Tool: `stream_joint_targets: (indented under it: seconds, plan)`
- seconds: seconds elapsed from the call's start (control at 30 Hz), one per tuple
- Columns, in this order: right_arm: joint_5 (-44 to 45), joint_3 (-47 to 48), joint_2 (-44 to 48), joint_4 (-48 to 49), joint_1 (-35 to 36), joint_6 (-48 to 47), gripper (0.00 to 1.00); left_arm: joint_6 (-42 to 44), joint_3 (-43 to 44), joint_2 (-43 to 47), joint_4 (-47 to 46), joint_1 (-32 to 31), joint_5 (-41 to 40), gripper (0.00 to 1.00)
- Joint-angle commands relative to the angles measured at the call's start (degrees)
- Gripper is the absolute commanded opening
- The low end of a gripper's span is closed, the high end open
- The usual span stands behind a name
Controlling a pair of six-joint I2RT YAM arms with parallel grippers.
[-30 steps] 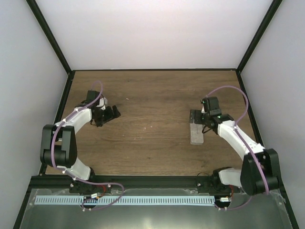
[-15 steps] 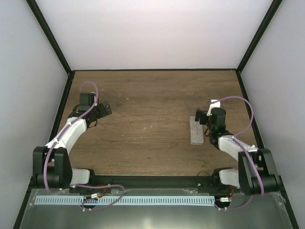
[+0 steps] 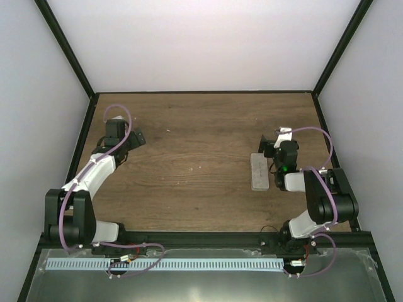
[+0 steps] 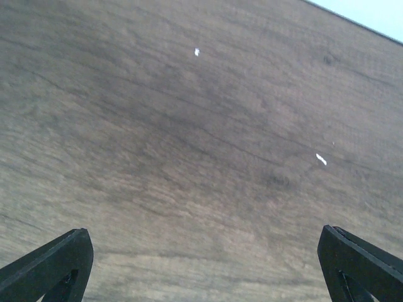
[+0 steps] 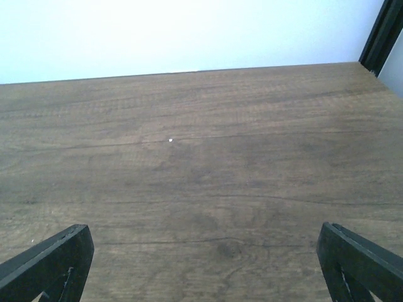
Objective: Organize the sunglasses
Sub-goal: Reset both arms
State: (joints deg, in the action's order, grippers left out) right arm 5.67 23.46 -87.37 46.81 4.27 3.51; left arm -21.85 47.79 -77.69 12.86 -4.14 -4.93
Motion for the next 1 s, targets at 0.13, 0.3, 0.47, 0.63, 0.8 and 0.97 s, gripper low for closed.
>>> stream_joint_targets:
  seconds: [0.13,0.3,0.47,0.63,0.8,0.97]
  plan:
    - [-1.1,-4.7,1.0,14.5,-1.2,-0.9,1.00,5.4,-8.6,4.2,-21.6,-0.1,-7.3,1.00]
    - [-1.1,-6.1,1.3,16.4,-1.2,-1.0,1.00,13.9,-14.6,2.4,-37.3,-0.1,-8.8,1.00]
    - [2.3,-10.5,0.3,24.5,-1.2,0.4,1.00,18.5,-18.6,-1.4,-45.7,0.3,-15.7,1.00]
    - [4.9,-10.5,0.0,24.9,-1.2,1.5,1.00,23.6,-24.9,-5.6,-61.2,1.1,-5.3,1.00]
    - [4.5,-10.8,0.0,25.5,-1.2,1.4,1.00,23.5,-25.1,-9.8,-66.2,3.7,-0.3,1.00]
    - [5.2,-11.0,0.1,25.7,-1.2,1.7,1.00,22.1,-31.3,-10.8,-78.4,3.2,-4.9,1.00]
